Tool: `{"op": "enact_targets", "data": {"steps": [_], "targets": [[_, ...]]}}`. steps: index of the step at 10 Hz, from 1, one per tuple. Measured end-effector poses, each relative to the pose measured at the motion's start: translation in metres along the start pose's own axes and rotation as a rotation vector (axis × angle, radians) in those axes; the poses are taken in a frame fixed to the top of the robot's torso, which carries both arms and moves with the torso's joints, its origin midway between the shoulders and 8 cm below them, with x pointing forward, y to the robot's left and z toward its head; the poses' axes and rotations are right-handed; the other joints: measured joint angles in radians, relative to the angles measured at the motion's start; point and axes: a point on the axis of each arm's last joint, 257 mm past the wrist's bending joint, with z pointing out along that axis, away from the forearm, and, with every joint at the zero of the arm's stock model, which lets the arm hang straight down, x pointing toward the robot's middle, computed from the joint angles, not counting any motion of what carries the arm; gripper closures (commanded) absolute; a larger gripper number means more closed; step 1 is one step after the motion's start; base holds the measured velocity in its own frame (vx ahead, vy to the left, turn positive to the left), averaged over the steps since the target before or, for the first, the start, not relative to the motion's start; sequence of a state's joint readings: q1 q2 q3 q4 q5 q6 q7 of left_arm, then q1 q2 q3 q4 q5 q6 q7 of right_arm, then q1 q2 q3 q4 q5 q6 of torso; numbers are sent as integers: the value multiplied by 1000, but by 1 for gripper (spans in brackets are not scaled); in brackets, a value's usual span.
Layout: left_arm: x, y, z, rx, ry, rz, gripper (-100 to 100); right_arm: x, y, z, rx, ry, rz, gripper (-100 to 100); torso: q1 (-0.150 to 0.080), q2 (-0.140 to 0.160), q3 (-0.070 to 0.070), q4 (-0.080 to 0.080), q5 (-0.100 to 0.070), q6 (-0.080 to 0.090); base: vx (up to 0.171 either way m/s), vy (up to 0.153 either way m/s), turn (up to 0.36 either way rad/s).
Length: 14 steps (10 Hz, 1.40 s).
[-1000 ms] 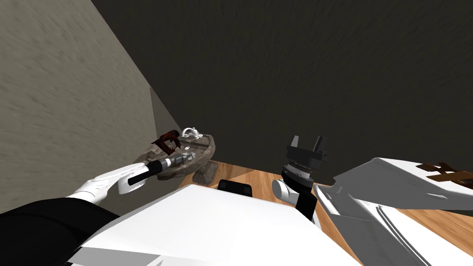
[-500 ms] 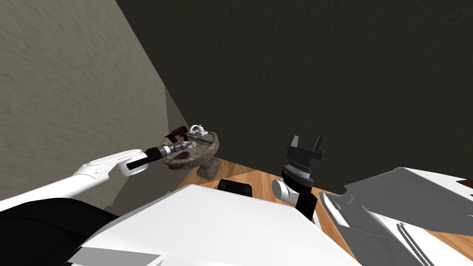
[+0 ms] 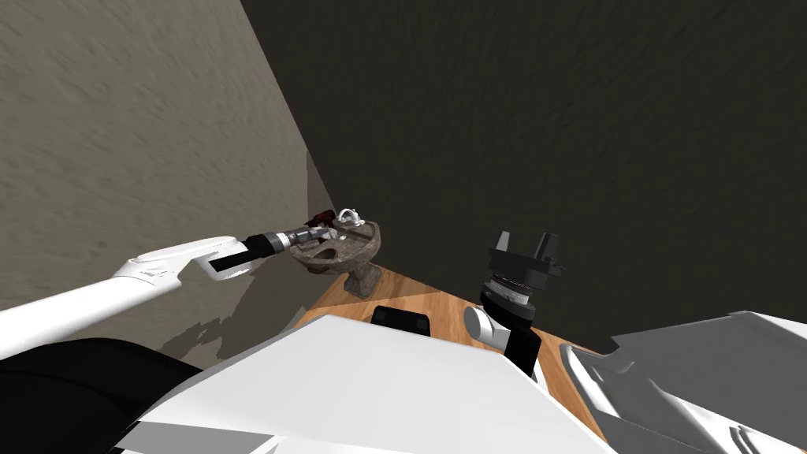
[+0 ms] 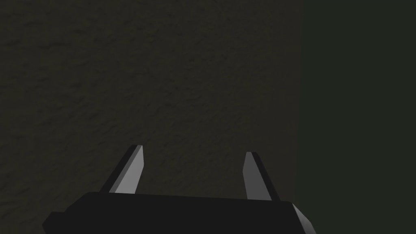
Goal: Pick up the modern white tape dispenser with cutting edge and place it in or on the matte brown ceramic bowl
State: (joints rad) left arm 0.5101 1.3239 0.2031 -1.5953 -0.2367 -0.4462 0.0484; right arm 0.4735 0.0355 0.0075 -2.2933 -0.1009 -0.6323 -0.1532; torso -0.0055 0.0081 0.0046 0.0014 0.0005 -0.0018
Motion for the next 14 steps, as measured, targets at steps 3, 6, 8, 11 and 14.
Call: {"op": "enact_targets", "data": {"steps": [3, 6, 8, 11, 14], "targets": [[-35, -14, 3, 46, -25, 2, 100, 0, 0, 0, 0, 0, 0, 0, 0, 0, 0, 0, 0, 1, -60, 0, 77], [0, -3, -6, 12, 58, -19, 100, 0, 0, 0, 0, 0, 0, 0, 6, -8, -5, -2, 2, 1, 13, 49, -59], [30, 5, -13, -24, 117, -32, 100, 0, 0, 0, 0, 0, 0, 0, 7, -10, -7, -3, 2, 0, 33, 58, -67], [67, 20, -24, -69, 192, -44, 100, 0, 0, 0, 0, 0, 0, 0, 5, -11, -7, -3, 1, 1, 29, 49, -62], [102, 29, -41, -107, 255, -53, 100, 0, 0, 0, 0, 0, 0, 0, 4, -9, -6, -2, 0, 0, 25, 43, -61]]}}
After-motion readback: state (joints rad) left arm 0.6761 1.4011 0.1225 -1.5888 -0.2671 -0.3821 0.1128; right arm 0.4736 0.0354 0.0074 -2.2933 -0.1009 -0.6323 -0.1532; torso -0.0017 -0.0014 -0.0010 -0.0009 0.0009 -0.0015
